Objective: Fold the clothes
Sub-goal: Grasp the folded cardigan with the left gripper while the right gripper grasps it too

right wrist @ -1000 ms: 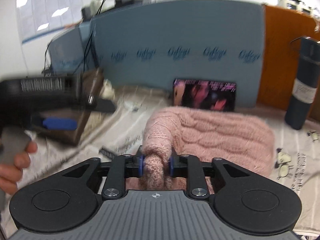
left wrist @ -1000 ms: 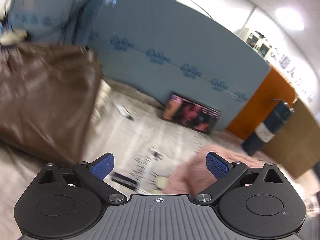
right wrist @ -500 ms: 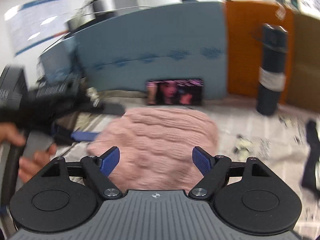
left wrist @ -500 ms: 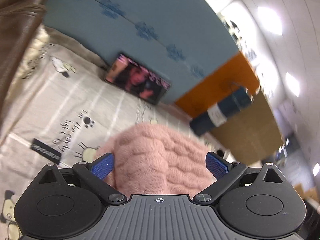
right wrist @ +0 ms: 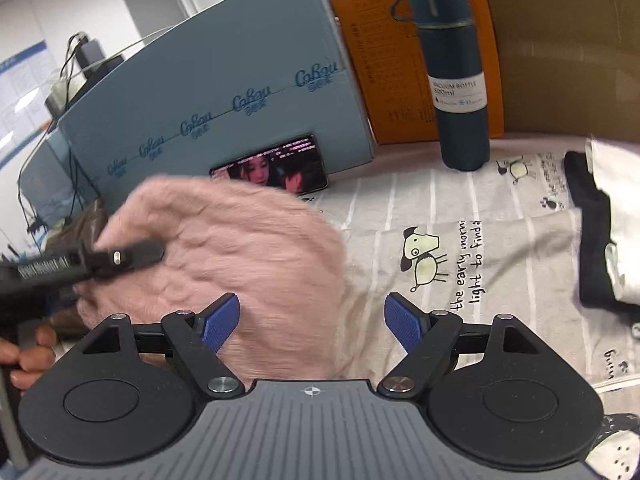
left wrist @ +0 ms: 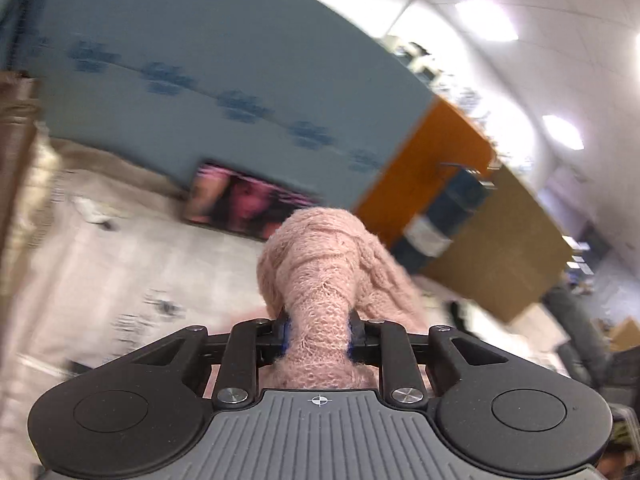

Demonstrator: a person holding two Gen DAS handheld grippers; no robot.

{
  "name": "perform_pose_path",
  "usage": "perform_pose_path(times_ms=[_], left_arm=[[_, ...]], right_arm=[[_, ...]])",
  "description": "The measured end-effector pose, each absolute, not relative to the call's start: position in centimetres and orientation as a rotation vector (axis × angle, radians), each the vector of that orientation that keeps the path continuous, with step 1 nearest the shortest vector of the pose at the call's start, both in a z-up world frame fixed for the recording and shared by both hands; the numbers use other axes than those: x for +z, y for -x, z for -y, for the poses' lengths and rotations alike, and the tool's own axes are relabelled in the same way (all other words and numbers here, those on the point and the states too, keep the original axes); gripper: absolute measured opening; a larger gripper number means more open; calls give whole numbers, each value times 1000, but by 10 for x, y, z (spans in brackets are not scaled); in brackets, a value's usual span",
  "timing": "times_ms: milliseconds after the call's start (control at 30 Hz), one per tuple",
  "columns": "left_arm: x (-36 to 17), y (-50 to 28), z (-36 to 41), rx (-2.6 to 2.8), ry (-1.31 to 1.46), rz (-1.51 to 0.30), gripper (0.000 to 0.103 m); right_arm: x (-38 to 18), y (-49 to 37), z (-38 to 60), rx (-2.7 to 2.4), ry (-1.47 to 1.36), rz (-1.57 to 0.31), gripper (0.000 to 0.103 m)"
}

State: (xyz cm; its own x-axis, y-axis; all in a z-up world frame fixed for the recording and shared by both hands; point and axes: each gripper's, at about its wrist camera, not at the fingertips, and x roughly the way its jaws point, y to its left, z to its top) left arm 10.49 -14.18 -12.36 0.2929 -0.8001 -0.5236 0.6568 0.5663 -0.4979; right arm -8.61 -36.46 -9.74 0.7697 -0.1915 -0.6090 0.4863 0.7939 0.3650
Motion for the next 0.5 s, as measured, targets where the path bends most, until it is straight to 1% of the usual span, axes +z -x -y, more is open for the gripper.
perform_pose_path(times_ms=[133,233,333,400,433,467,500], left_arm=[[-147,-109,135,-891,149,-933,22],[-149,-105,135,-887,166,-938,23],[-151,-107,136,-879,151,-938,28],[-151,-109,134,-861,157,-955,40],[-150,-112,129,-847,190,-979,53],[-150,-116,124,-832,223,-1002,61],[-149,-119,120,-817,256,-1026,63]], right_arm=[[-105,73,373,-363,-603,-614,78],[-113,62,379,-367,-610,-638,78],[-125,46,392,-455,-621,-699,78],[-130,40,397,-464,-622,-721,78],[-129,39,397,-463,-618,-717,78],[-127,40,396,-461,-610,-709,78],[-125,42,395,-460,-608,-698,78]])
